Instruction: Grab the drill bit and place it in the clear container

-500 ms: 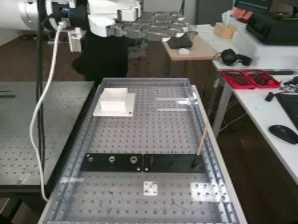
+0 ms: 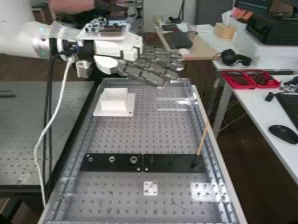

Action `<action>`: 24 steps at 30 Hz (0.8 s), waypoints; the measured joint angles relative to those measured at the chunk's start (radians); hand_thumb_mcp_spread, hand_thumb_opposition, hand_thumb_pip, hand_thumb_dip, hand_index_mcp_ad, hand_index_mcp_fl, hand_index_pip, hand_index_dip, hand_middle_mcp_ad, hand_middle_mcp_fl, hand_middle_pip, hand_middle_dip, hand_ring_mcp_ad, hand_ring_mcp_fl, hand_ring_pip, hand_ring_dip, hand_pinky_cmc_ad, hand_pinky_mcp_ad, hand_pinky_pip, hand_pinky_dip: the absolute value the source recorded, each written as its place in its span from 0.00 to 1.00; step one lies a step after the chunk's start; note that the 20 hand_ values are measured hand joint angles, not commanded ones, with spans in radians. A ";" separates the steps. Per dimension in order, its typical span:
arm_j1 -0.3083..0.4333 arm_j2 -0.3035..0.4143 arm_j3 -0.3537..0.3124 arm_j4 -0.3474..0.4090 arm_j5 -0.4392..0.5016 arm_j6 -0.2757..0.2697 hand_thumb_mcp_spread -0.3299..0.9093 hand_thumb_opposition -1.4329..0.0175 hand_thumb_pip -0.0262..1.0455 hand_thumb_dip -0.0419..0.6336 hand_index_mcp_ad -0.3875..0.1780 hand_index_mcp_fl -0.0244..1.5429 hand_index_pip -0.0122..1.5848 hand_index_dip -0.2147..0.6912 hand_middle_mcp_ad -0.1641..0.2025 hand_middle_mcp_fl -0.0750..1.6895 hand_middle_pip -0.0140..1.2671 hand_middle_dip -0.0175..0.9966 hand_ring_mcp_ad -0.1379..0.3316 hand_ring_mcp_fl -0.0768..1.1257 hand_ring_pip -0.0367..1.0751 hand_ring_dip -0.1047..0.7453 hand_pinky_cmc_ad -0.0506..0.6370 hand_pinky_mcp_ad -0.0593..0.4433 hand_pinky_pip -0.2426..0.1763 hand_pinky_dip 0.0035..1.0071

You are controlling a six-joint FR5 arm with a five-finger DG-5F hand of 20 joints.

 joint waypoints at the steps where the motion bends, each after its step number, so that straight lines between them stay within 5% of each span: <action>1: 0.001 -0.009 -0.006 0.007 0.004 0.007 0.35 0.52 0.21 0.07 0.81 0.03 0.06 0.26 0.77 0.04 0.12 0.04 0.83 0.09 0.11 0.12 0.50 0.54 0.36 0.21; 12: 0.006 -0.099 -0.064 0.115 0.041 0.069 0.38 0.49 0.28 0.07 0.83 0.03 0.06 0.29 0.86 0.04 0.12 0.04 0.89 0.10 0.11 0.12 0.55 0.61 0.31 0.22; 24: -0.009 -0.180 -0.101 0.245 0.102 0.094 0.45 0.49 0.44 0.08 0.73 0.06 0.07 0.46 0.86 0.02 0.12 0.04 0.90 0.09 0.11 0.12 0.54 0.62 0.30 0.32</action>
